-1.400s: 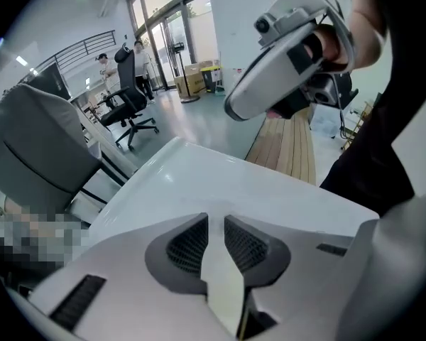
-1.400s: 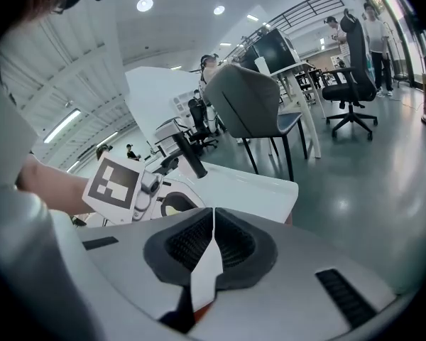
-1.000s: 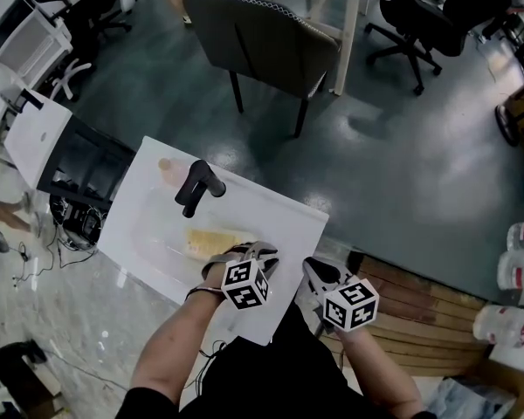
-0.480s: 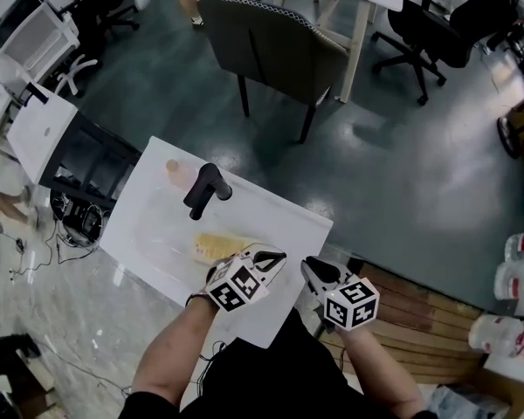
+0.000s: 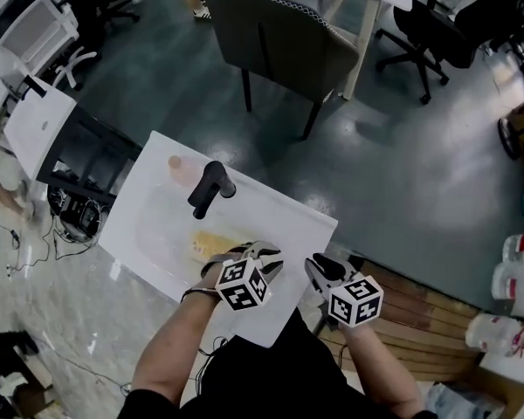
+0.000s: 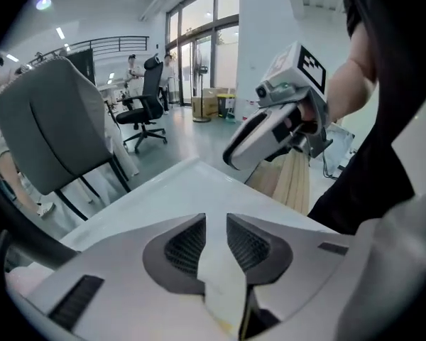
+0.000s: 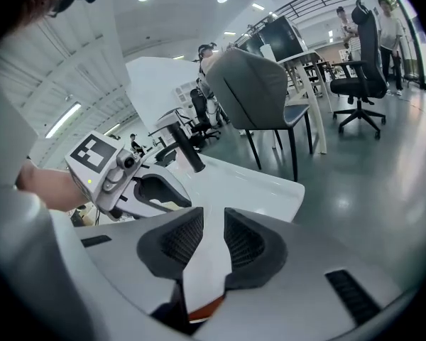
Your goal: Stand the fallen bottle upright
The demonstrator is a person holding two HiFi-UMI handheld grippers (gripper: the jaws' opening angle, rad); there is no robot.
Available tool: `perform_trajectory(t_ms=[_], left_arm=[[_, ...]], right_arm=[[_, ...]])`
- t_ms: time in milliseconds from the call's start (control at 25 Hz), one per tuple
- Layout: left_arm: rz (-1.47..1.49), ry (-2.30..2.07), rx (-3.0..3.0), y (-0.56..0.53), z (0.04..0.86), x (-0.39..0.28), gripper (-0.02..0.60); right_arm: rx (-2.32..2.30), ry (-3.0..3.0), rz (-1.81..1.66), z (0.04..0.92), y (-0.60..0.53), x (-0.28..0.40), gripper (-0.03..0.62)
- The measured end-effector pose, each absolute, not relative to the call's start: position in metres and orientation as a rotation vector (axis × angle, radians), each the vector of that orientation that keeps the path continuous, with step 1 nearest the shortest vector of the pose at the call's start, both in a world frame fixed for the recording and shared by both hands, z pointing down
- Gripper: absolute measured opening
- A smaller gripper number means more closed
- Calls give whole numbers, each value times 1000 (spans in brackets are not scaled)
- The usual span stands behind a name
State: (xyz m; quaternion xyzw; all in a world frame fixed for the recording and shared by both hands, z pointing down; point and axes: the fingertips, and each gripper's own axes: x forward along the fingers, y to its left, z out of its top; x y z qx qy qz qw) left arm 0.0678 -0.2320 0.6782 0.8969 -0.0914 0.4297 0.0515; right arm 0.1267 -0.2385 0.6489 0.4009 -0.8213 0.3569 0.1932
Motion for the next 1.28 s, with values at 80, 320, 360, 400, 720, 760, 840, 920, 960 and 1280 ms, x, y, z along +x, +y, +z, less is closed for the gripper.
perform_trajectory(t_ms=[80,320,360,400,720,760,840,920,960,1280], left_arm=[[1308,-203,2728,-223,680,71,140],[1538,-12,2759,-204,701,72,199],[1566,11,2766,-201,706,74,201],[1581,26,2773,-199,709,78,201],[1577,-109,2798,-206,714,100,188],[1582,-102,2799,-206,714,100,181],[1596,-94,2809,-205,713,101,155],[1598,-114,2823,-205,713,102,149],[1595,-131,2829,-206,712,103,149],[1432,-311,2886,-211,678,104,147]], right_arm=[[1137,-2303,1006,648,-239,126,104],[1157,-2302,1024,648,-235,121,103],[1160,-2300,1026,649,-233,121,101],[1164,-2298,1030,649,-231,122,101],[1218,-2265,1058,652,-219,137,92],[1221,-2261,1060,653,-218,138,91],[1226,-2258,1065,653,-215,139,87],[1227,-2259,1068,653,-213,140,86],[1226,-2261,1068,652,-213,141,84],[1221,-2278,1038,642,-213,143,81]])
